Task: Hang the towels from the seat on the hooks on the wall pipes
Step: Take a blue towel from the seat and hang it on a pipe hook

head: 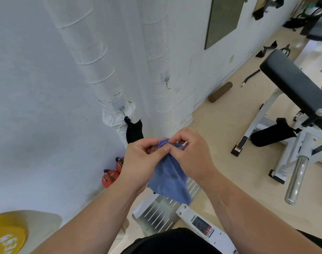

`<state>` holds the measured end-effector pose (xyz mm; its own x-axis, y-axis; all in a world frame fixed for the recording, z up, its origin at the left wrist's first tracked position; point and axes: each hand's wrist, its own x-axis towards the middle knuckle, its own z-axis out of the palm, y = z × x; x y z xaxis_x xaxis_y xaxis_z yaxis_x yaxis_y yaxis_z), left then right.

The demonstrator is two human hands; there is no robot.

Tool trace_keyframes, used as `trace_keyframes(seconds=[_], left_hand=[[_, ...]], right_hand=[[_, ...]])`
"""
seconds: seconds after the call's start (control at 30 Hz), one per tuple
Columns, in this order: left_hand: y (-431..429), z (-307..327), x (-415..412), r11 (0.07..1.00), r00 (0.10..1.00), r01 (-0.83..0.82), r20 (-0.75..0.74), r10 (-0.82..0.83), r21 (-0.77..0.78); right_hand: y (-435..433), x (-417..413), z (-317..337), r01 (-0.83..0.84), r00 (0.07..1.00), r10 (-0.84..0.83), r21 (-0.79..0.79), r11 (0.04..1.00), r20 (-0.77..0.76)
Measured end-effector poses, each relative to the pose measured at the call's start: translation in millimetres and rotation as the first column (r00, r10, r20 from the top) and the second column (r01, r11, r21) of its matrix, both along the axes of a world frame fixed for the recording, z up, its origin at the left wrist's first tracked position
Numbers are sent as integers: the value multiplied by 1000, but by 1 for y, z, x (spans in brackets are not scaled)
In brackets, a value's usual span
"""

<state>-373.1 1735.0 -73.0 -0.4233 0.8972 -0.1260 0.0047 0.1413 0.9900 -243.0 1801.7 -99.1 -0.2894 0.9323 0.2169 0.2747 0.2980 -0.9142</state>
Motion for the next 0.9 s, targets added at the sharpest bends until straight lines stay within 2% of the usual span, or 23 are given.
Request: trace_keyframes(seconds=[0.1,0.23,0.33,0.47,0.6,0.77,0.9], left_hand=[[8,-2,-9,1000,995,-21,-98,21,3],[20,3,-27,996,982,-78,-170,86,53],[28,8,-51,981,966,-162,-187,180,108],[29,1,-86,961,934,-259,-228,274,95],[27,-7,-106,932,900,-353,-241,363,85],[27,-21,-127,879,859,-474,-192,475,51],[25,-39,-132,882,871,-469,-187,455,-39]], right_hand=[[9,2,-8,-90,994,88,34,995,62],[22,10,-35,-285,906,274,-15,958,321],[29,20,-53,-283,836,258,-23,959,484],[39,35,-63,-254,737,183,16,967,651],[47,44,-63,-293,702,177,53,955,689],[54,52,-51,-294,742,158,104,950,652],[60,62,-49,-263,807,127,159,952,576]])
